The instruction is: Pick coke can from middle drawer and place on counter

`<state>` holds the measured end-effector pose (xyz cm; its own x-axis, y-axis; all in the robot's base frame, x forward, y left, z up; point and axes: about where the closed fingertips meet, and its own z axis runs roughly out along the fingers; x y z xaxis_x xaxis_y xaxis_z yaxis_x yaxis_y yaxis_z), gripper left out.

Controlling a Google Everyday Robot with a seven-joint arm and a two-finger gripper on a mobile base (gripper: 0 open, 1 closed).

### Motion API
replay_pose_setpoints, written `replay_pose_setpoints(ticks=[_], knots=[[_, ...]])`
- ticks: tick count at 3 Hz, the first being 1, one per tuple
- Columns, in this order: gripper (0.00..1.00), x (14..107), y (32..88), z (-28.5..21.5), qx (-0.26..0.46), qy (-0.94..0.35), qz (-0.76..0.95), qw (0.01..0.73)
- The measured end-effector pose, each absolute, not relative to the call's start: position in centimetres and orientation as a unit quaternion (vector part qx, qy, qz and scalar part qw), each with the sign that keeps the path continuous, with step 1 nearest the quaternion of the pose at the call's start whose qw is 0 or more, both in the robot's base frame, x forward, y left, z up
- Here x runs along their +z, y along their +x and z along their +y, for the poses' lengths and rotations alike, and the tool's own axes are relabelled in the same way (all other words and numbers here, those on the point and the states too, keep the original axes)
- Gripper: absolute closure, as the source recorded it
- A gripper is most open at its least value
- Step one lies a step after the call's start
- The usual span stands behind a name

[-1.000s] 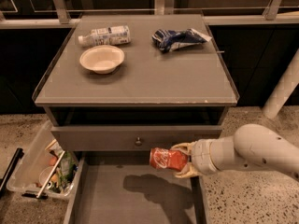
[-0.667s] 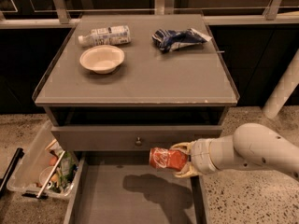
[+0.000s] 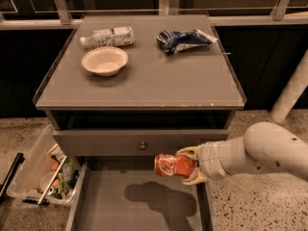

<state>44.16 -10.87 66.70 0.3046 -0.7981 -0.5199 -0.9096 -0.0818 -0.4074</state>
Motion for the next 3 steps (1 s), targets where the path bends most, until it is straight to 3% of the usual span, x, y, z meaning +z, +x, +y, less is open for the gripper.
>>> replay_pose_setpoints(ticks=[3], knots=[[1.00,82.8,46.9,-11.9,0.059,-0.780,0.514,0.352]])
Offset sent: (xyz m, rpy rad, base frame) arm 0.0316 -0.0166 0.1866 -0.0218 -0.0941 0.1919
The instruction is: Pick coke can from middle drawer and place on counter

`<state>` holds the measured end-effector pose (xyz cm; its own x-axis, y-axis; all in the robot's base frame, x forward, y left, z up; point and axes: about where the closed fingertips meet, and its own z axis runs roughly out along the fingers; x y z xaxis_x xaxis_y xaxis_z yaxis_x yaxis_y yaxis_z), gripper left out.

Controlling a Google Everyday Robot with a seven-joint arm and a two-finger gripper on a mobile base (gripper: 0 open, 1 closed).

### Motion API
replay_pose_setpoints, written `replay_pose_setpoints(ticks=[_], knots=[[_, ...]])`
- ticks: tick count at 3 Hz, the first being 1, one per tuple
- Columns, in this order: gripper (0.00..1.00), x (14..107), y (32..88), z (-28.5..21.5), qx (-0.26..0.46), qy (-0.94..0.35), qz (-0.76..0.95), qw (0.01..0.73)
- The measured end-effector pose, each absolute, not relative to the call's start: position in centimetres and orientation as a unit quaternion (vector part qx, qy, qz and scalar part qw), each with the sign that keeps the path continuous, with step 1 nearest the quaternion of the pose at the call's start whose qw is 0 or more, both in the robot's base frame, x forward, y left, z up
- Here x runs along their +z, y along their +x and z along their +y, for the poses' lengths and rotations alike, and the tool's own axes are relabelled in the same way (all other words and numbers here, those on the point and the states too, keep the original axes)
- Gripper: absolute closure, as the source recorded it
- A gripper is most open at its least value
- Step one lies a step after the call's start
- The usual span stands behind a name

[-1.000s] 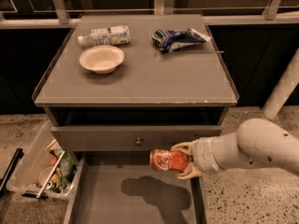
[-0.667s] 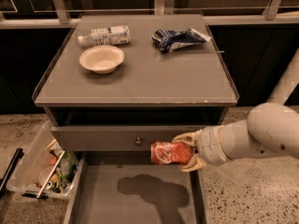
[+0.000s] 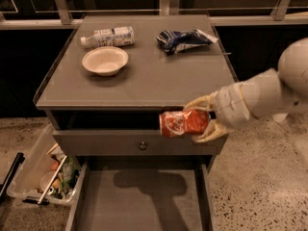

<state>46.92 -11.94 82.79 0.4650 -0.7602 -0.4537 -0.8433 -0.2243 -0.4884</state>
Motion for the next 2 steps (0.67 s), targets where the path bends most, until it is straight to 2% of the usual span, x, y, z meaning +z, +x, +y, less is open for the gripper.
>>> replay_pose_setpoints(ticks=[1,2], knots=[[1.00,87.60,48.91,-11.42,0.063,-0.787,0.493,0.366],[1.00,87.75,49.73,-10.97,0.060,-0.787,0.494,0.364]])
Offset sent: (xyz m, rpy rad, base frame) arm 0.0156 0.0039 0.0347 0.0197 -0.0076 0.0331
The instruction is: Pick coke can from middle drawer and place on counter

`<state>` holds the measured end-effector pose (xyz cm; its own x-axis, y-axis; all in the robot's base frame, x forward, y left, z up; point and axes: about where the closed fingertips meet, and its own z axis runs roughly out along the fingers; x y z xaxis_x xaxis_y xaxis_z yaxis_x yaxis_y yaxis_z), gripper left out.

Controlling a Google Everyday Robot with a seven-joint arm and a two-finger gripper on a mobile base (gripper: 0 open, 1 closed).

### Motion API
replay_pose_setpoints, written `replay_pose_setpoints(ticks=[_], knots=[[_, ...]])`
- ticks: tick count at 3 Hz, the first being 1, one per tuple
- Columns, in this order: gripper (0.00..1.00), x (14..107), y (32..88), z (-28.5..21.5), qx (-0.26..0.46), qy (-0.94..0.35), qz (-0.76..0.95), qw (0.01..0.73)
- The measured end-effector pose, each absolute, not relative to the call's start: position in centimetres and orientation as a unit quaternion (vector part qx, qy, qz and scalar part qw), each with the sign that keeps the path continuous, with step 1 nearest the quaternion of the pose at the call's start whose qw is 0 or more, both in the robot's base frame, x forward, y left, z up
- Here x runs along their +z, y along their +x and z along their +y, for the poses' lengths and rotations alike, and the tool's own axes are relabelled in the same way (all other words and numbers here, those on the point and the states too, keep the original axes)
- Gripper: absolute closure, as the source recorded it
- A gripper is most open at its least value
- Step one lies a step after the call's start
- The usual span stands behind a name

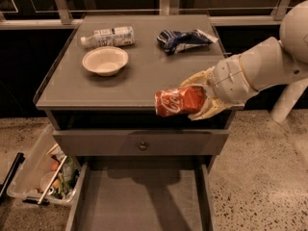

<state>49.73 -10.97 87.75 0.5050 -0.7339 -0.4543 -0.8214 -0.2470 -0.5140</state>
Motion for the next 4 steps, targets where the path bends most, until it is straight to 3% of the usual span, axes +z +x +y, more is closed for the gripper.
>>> replay_pose_setpoints(ticks=[4], knots=[[1.00,88.9,65.7,-10.8,0.070,-0.688,0.601,0.402]])
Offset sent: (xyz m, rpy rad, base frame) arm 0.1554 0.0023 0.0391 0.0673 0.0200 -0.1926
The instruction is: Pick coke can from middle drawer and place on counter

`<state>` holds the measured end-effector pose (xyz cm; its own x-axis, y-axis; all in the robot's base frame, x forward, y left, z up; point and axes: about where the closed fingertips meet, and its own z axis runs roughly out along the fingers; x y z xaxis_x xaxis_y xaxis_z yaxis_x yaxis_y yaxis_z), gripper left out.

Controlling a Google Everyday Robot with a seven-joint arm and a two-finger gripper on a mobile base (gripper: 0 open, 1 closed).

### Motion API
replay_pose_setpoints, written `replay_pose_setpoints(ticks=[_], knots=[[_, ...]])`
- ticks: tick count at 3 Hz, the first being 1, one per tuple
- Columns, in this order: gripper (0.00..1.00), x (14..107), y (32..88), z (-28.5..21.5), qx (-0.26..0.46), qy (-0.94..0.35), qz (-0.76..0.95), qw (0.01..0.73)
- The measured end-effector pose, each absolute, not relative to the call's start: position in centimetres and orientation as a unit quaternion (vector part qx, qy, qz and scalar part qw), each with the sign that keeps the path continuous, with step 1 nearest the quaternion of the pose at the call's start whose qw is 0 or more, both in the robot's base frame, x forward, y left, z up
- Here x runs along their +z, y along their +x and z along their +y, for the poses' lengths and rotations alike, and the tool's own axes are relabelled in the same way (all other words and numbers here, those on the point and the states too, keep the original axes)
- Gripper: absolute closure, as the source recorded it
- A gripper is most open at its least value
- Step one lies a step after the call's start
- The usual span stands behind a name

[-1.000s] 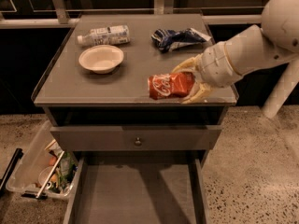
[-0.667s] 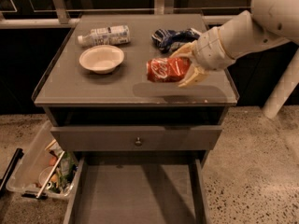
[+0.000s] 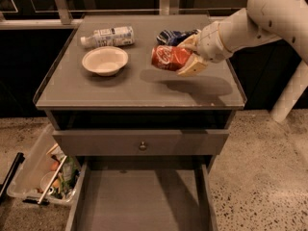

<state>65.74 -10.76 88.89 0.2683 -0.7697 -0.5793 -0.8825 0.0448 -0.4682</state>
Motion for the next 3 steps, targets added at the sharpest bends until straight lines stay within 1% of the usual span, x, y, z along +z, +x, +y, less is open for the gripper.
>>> replay_pose_setpoints(ticks=[2,3], knots=[[1.00,85.6,67.0,-9.2,0.089,-0.686,0.616,0.376],[0.81,85.6,67.0,-9.2,0.089,-0.686,0.616,0.376]])
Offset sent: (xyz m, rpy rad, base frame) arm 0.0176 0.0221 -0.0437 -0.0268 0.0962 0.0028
